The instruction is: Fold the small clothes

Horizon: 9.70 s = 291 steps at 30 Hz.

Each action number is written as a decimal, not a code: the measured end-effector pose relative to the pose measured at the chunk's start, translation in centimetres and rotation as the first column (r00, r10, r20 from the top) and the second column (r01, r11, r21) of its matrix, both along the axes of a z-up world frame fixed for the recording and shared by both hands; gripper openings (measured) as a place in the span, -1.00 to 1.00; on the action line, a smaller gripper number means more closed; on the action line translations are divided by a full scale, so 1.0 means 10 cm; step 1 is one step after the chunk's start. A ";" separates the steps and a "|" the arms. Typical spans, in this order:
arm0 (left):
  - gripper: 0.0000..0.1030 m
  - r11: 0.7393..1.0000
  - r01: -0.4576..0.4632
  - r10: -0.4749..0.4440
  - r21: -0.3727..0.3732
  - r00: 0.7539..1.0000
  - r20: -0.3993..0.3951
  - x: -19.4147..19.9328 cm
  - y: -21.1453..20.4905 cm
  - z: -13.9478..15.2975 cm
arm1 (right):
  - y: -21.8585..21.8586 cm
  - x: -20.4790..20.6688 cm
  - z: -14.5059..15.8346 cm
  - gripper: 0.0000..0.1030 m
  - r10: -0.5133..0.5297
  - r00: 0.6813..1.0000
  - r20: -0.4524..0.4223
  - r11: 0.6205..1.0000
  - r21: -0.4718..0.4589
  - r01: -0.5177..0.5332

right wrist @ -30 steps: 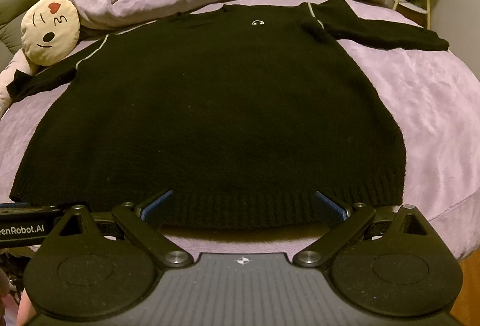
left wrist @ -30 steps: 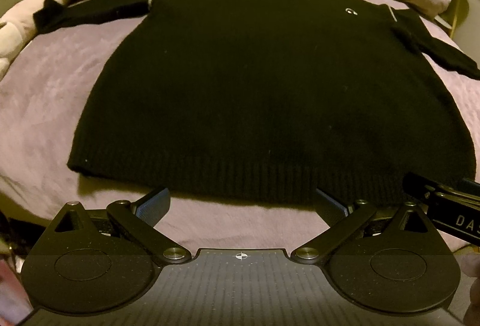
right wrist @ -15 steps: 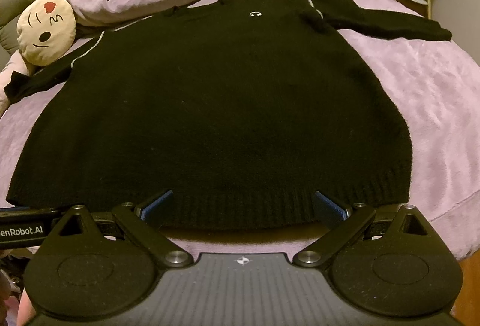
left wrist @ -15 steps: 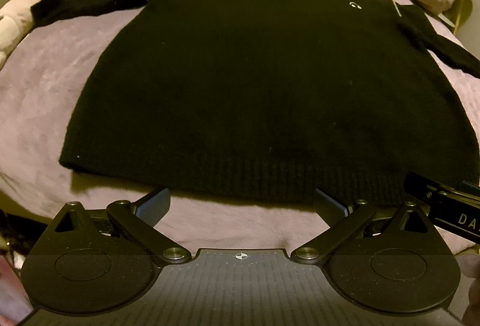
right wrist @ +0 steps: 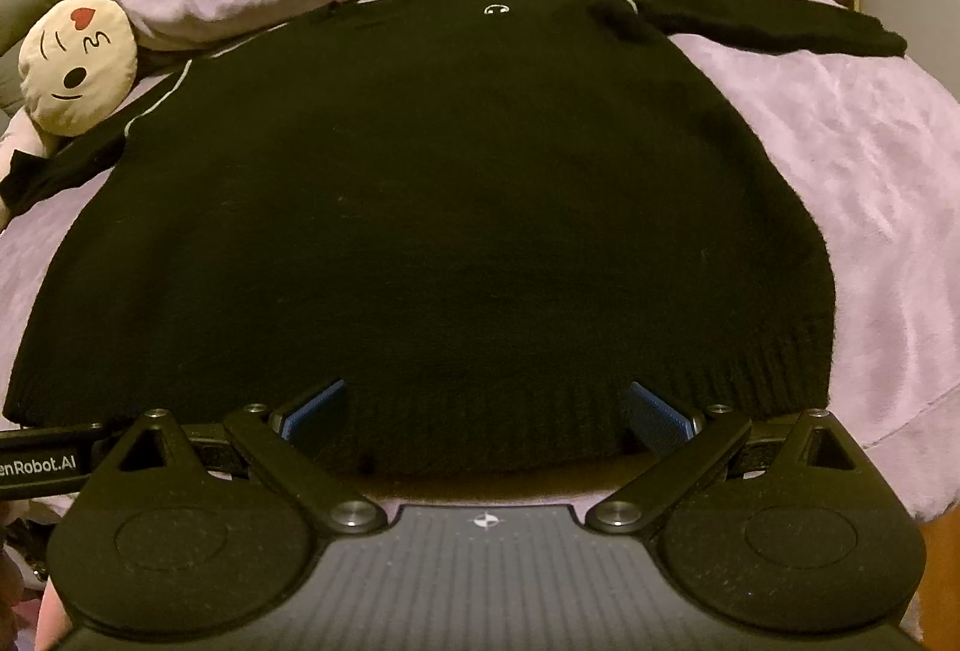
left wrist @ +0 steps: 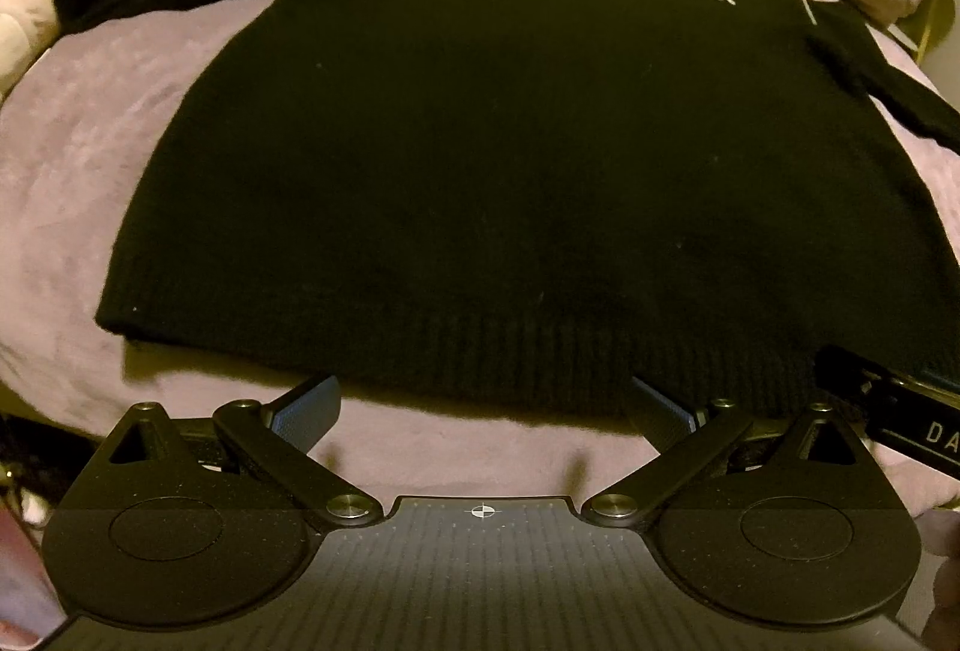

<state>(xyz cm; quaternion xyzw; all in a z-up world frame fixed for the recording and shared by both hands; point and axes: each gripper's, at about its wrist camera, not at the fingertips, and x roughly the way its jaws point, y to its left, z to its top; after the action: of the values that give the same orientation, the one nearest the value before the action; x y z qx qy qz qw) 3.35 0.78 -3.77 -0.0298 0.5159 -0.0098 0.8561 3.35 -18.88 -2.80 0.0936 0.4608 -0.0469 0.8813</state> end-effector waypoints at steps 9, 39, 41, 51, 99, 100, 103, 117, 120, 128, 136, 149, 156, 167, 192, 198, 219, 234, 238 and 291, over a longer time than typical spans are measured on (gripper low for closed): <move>1.00 1.000 -0.002 0.002 0.003 1.000 -0.011 0.14 -0.05 -0.01 | -0.14 0.13 -0.04 0.92 -0.024 1.000 0.001 0.999 0.030 0.024; 1.00 0.986 -0.142 0.146 -0.084 0.988 0.050 1.63 -0.24 -0.01 | -1.37 0.51 -0.21 0.92 0.126 0.987 0.098 0.930 0.334 -0.152; 1.00 0.990 -0.127 0.130 -0.055 0.989 0.071 1.73 -0.29 -0.04 | -1.90 0.59 -0.06 0.92 -0.023 0.983 0.184 0.916 0.398 -0.053; 1.00 0.996 -0.091 0.092 -0.010 0.993 0.077 1.83 -0.38 -0.33 | -4.52 1.53 -0.27 0.20 -0.697 0.685 0.212 0.670 0.532 0.518; 1.00 0.946 -0.221 0.207 -0.237 0.975 -0.082 1.81 -0.01 -0.13 | -1.84 1.26 -0.57 0.09 -0.200 0.906 0.373 0.942 0.327 0.074; 1.00 0.934 -0.199 0.190 -0.298 0.980 -0.059 1.88 -0.07 -0.05 | -1.89 1.17 -0.64 0.09 -0.198 0.890 0.412 0.940 0.337 0.053; 1.00 0.890 -0.117 0.137 -0.440 0.990 0.016 2.17 -0.29 0.11 | -1.85 1.06 -0.78 0.11 -0.180 0.861 0.476 0.948 0.316 0.023; 0.11 0.791 -0.052 0.065 -0.610 0.998 0.000 3.31 -0.93 -0.37 | -1.94 1.14 -0.87 0.19 -0.201 0.821 0.535 0.918 0.396 -0.033; -0.12 0.764 -0.076 0.075 -0.640 0.997 -0.029 3.41 -0.91 -0.48 | -1.94 1.13 -0.87 0.19 -0.205 0.817 0.539 0.916 0.400 -0.035; -0.61 0.827 0.004 0.048 -0.562 0.996 0.078 3.49 -0.97 -0.22 | -1.91 1.12 -0.87 0.19 -0.202 0.817 0.540 0.919 0.392 -0.032; -0.59 0.949 0.108 0.008 -0.295 0.930 0.368 3.51 -0.69 0.54 | -1.89 1.12 -0.85 0.19 -0.194 0.821 0.537 0.927 0.375 -0.026; 0.34 0.936 -0.047 0.120 -0.350 0.974 0.190 3.60 -0.06 -0.21 | -1.83 1.15 -0.84 0.19 -0.176 0.828 0.532 0.943 0.333 -0.014; -0.55 0.946 -0.041 0.094 -0.321 0.984 0.152 3.82 -0.14 -0.39 | -1.79 1.16 -0.80 0.20 -0.161 0.838 0.521 0.955 0.298 -0.002; -0.97 0.968 -0.059 0.143 -0.242 0.926 0.349 3.62 0.38 0.00 | -1.65 1.21 -0.73 0.23 -0.119 0.862 0.493 0.980 0.197 0.023; 0.40 0.513 -0.481 0.768 -0.711 0.627 0.130 3.05 4.07 -0.59 | -1.24 1.39 -0.72 0.77 0.026 0.907 0.420 0.998 -0.060 0.000; -0.52 0.390 -0.519 0.817 -0.761 0.576 0.025 3.14 4.38 -0.79 | -1.19 1.43 -0.73 0.83 0.039 0.914 0.404 0.995 -0.100 0.002; -0.30 0.934 0.333 -0.210 -0.131 0.807 0.552 3.03 0.97 0.88 | -1.22 1.41 -0.74 0.89 0.039 0.907 0.419 0.997 -0.071 -0.010; 0.66 0.966 -0.091 0.168 -0.243 0.933 0.317 1.84 1.48 0.00 | -0.69 1.82 -0.25 0.91 0.064 0.903 0.425 0.983 0.128 -0.131; 0.66 0.940 -0.193 0.263 -0.281 0.935 0.237 1.72 1.72 -0.08 | -0.09 2.24 -0.19 0.79 0.180 0.886 0.427 0.946 0.172 -0.275; 0.73 0.854 -0.229 0.347 -0.466 0.919 0.185 2.94 1.25 -0.22 | -1.37 2.68 -0.45 -0.40 -0.317 0.910 0.267 0.822 0.557 0.123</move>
<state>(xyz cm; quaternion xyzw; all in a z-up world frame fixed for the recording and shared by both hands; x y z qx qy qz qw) 32.70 13.32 -5.98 -0.2964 0.3719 0.0006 0.8797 30.12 -32.57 -7.32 0.3921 0.2785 -0.0042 0.8767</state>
